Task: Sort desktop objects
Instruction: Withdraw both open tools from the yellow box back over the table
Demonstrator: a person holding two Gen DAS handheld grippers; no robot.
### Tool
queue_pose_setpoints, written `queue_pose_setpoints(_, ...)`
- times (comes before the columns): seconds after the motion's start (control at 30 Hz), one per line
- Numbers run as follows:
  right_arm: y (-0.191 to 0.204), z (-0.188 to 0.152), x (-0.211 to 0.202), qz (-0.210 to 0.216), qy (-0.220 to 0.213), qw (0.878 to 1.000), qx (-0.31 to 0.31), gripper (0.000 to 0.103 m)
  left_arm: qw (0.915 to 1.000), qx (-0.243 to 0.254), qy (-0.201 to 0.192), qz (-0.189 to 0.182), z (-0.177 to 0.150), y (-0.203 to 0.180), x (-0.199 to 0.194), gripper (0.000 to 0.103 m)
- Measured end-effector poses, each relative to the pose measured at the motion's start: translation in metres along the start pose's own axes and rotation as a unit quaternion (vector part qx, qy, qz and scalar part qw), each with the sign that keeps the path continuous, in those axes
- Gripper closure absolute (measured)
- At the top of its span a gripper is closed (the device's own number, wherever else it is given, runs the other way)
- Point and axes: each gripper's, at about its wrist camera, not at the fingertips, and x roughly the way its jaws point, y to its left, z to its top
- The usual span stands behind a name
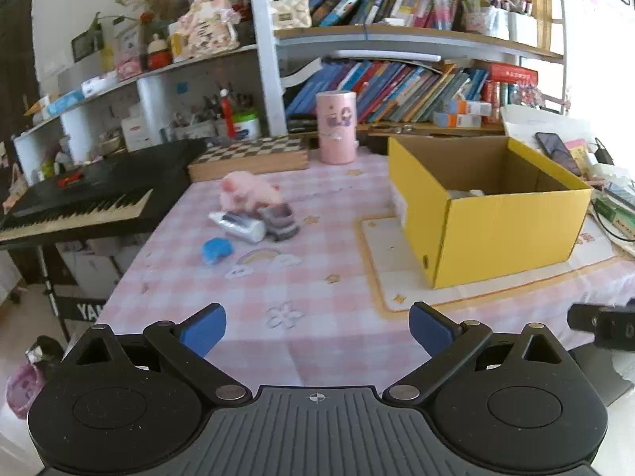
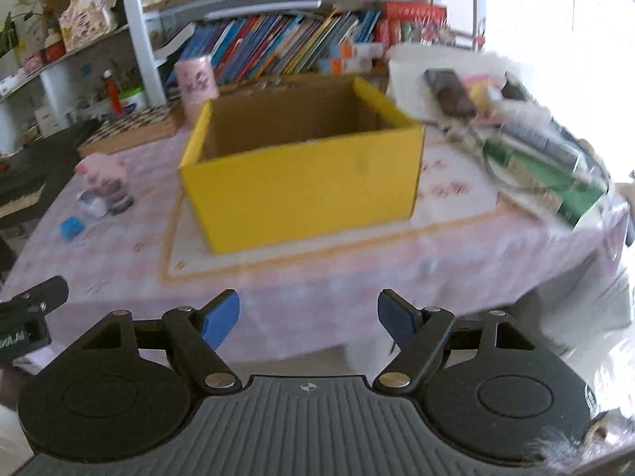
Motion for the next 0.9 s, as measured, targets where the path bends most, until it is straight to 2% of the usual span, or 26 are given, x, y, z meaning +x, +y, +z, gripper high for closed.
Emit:
queue_pose_setpoints(0.3,0.035,-0.027,-0.022,0.003,0.003,1.0,-0.004,0.027,0.9999,-0.002,0.013,-0.006,-0.021,0.034,-0.016,0.003)
queue_pose_setpoints(0.7,0.068,-0.041,-0.041,0.021,-0.003,0.999,-0.025,0.027,0.9994,0.022,0.008,-0.028,-0.032,0.05,-0.033,0.003)
queue_pose_setpoints(0.9,0.078,-0.042,-0.048,0.025,-0.02,0.999,-0.037,0.027,0.9988,0.038,-0.007,-0.03,-0.032,0.049,-0.039,0.003)
